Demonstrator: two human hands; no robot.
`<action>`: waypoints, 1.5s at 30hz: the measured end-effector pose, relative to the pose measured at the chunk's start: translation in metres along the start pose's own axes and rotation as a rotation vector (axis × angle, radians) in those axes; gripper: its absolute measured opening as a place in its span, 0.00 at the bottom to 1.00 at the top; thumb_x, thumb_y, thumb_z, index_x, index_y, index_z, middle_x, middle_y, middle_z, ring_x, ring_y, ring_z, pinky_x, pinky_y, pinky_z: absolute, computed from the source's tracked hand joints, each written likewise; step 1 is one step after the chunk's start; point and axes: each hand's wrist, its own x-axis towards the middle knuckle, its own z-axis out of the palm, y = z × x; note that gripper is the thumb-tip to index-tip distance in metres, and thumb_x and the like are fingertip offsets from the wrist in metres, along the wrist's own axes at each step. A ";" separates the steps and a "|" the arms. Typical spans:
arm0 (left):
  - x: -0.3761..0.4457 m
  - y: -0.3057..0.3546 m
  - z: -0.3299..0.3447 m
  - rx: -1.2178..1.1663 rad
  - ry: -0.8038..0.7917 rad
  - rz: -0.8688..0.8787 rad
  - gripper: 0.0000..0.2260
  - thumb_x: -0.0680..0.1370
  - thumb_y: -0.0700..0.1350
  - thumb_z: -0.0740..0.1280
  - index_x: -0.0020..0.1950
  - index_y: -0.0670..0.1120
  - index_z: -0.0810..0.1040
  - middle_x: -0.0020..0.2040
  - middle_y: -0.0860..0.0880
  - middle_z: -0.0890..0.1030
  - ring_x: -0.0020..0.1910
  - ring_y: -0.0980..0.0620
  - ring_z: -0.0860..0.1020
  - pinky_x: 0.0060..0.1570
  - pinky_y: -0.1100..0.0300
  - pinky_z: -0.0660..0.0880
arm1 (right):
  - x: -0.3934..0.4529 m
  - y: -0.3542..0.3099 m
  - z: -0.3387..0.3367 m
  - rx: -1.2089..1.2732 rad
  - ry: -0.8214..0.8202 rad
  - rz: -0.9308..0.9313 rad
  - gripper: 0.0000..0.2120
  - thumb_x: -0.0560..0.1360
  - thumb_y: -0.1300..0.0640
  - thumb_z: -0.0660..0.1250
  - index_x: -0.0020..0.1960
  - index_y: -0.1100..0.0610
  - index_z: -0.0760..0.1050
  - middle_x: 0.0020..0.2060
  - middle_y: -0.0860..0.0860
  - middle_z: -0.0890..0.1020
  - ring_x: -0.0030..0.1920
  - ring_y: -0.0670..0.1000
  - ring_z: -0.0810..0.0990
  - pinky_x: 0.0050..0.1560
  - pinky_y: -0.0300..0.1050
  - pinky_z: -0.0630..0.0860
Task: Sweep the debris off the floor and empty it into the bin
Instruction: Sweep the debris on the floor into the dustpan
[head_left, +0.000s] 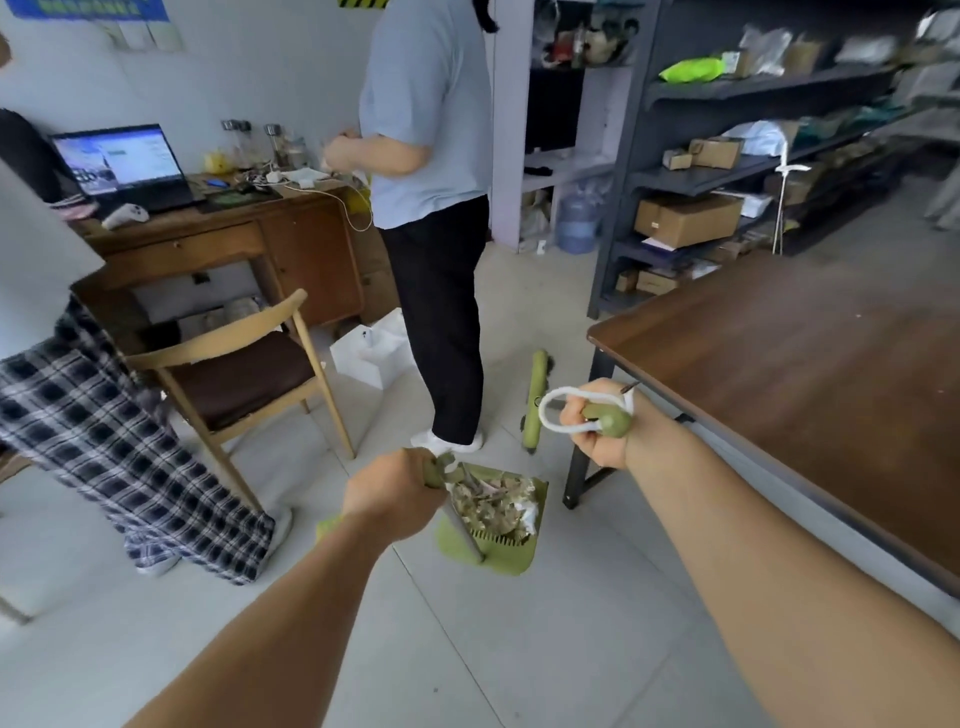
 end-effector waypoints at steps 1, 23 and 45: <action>0.015 0.000 -0.002 0.008 -0.005 0.015 0.03 0.73 0.51 0.67 0.45 0.55 0.77 0.41 0.54 0.80 0.42 0.49 0.79 0.41 0.57 0.77 | 0.011 -0.007 0.004 0.016 0.001 -0.006 0.15 0.81 0.63 0.54 0.36 0.59 0.68 0.25 0.50 0.69 0.14 0.43 0.70 0.13 0.30 0.61; 0.332 0.047 0.007 0.015 -0.153 0.078 0.05 0.72 0.51 0.67 0.43 0.51 0.76 0.39 0.52 0.79 0.43 0.48 0.78 0.38 0.57 0.72 | 0.266 -0.195 0.038 0.196 0.115 -0.002 0.13 0.79 0.64 0.57 0.36 0.61 0.69 0.30 0.51 0.70 0.15 0.46 0.71 0.17 0.30 0.68; 0.595 0.098 0.000 -0.073 -0.167 0.247 0.03 0.73 0.48 0.67 0.46 0.52 0.78 0.40 0.51 0.81 0.42 0.48 0.80 0.38 0.57 0.74 | 0.429 -0.319 0.061 0.379 0.258 -0.119 0.12 0.78 0.62 0.58 0.36 0.61 0.71 0.25 0.52 0.72 0.16 0.45 0.72 0.18 0.31 0.69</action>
